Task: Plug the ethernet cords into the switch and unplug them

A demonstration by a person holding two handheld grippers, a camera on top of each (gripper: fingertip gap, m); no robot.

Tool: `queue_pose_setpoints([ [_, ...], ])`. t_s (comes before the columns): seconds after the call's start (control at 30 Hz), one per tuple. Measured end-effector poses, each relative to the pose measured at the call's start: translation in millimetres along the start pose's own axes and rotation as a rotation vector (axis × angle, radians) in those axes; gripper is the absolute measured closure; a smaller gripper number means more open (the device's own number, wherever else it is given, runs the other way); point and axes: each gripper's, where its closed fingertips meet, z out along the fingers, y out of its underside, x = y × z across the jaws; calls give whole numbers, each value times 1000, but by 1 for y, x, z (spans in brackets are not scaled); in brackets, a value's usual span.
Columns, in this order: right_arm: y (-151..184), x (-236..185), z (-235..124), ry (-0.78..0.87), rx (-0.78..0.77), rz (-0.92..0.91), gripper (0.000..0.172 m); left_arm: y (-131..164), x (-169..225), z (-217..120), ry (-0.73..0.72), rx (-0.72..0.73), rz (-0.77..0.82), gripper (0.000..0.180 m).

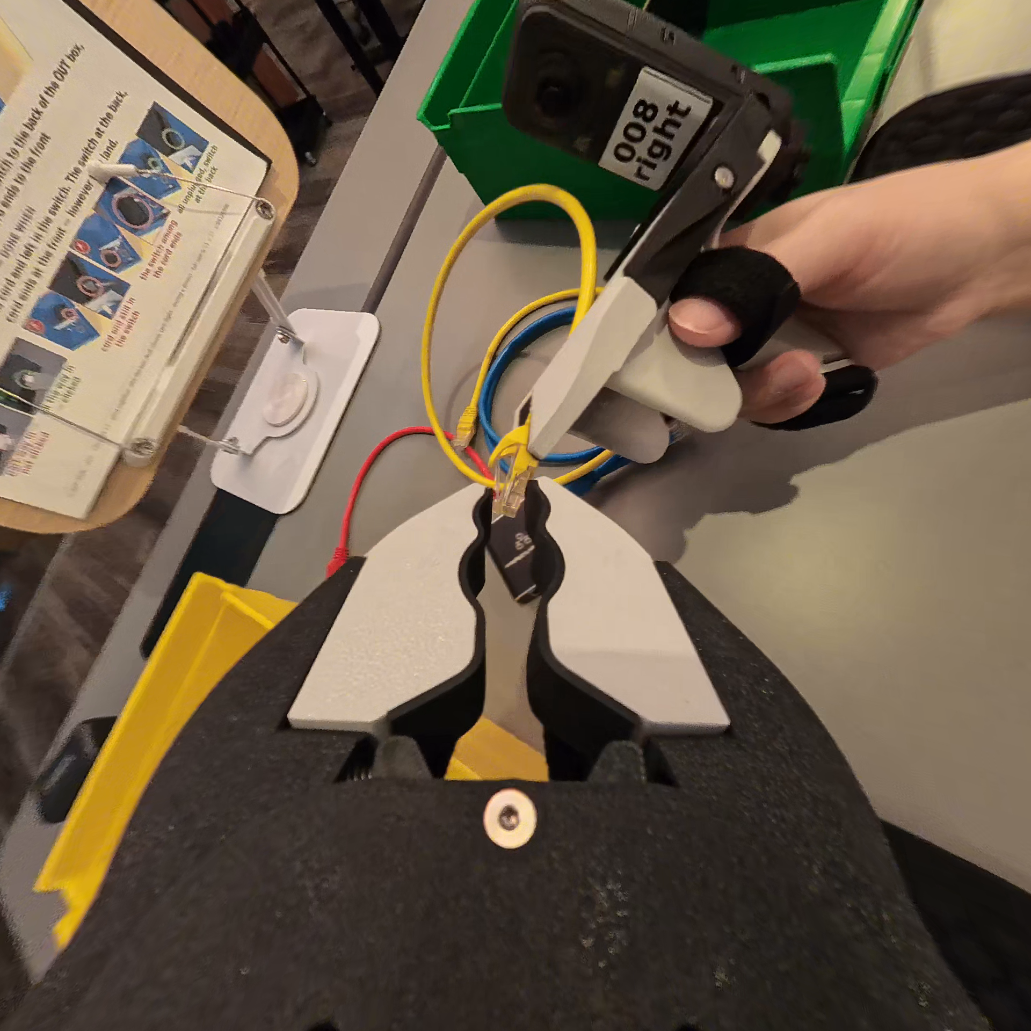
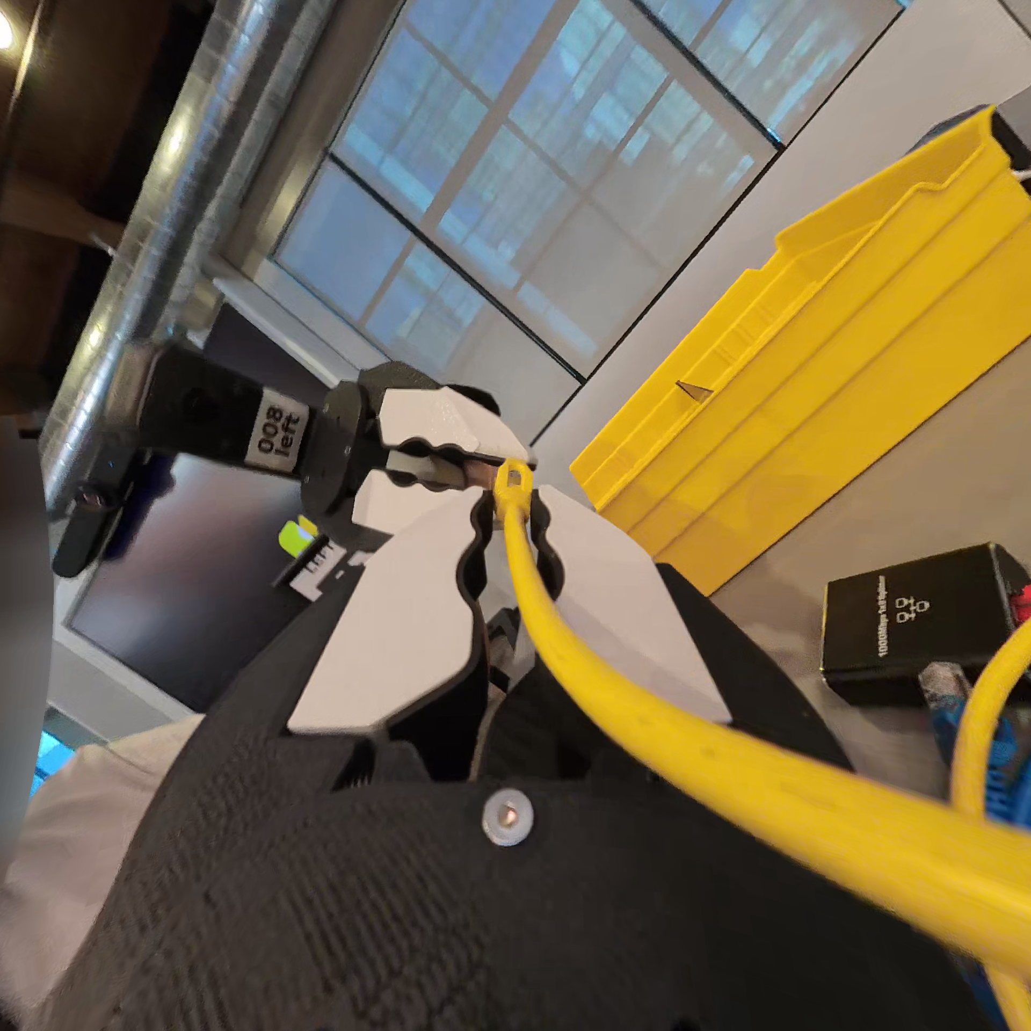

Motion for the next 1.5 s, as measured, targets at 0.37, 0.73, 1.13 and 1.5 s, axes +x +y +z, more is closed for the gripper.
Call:
queue_pose_setpoints([
  [0.37,2,-55,-13,-145,34,-597,159,-34,29,-38,442,442,-471,141],
  [0.73,19,-64,-13,-135,9,-889,158,-38,49,-36,496,468,-414,169],
  [1.13,25,-63,-16,-171,-51,-839,157,-36,54,-36,490,469,-336,169],
  [1.5,25,-60,-15,-155,-74,-773,158,-30,51,-32,464,447,-349,163],
])
